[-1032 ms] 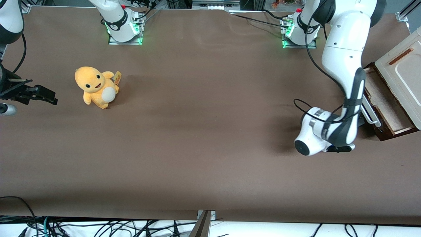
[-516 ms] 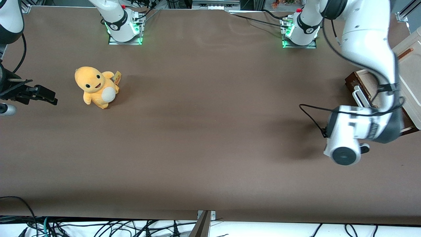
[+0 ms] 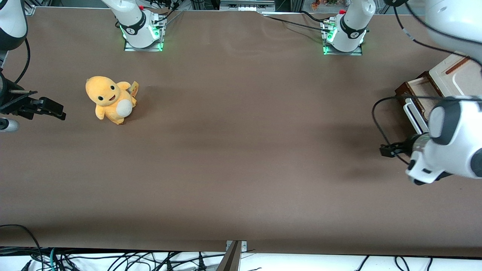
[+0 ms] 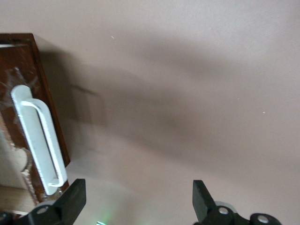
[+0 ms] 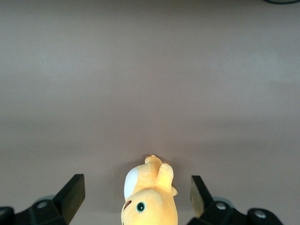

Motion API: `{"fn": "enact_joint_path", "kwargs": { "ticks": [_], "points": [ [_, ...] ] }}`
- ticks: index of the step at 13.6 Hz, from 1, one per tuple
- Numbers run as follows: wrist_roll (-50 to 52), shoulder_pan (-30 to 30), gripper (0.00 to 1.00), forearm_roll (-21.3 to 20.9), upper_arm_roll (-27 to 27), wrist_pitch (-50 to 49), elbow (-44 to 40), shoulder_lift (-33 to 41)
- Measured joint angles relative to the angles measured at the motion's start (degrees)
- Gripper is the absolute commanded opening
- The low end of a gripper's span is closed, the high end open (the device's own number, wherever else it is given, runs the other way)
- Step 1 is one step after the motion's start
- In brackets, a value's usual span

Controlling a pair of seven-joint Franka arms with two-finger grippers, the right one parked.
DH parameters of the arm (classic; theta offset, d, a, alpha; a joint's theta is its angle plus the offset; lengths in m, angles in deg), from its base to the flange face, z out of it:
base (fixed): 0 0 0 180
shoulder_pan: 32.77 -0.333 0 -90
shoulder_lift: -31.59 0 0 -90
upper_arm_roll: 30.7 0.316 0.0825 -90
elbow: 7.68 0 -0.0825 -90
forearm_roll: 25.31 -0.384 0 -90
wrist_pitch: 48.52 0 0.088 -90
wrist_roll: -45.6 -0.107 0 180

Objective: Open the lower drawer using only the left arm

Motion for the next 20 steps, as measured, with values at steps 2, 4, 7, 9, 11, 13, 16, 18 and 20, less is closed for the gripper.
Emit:
{"fn": "enact_joint_path", "kwargs": {
  "ticks": [2, 4, 7, 9, 11, 13, 16, 18, 20],
  "points": [
    [-2.9, -0.7, 1.00, 0.6, -0.1, 3.0, 1.1, 2.2],
    [-6.5, -0.8, 1.00, 3.3, 0.0, 8.6, 6.6, 7.1],
    [-10.2, -1.0, 1.00, 6.0, 1.5, 11.7, 15.9, 16.9],
    [-13.9, -0.9, 1.00, 6.0, 1.6, 13.1, 19.8, 22.8],
    [-19.2, -0.5, 1.00, 6.0, 1.6, 13.4, 22.7, 27.7],
    [-24.2, 0.3, 1.00, 6.0, 1.6, 13.4, 25.1, 31.3],
    [-25.2, 0.9, 1.00, 5.8, 1.5, 13.1, 26.5, 33.7],
    [-25.3, 0.9, 1.00, 4.5, 1.5, 13.2, 27.1, 34.0],
    [-25.4, 1.0, 1.00, 4.2, 1.5, 14.3, 27.6, 33.9]
  ]
}}
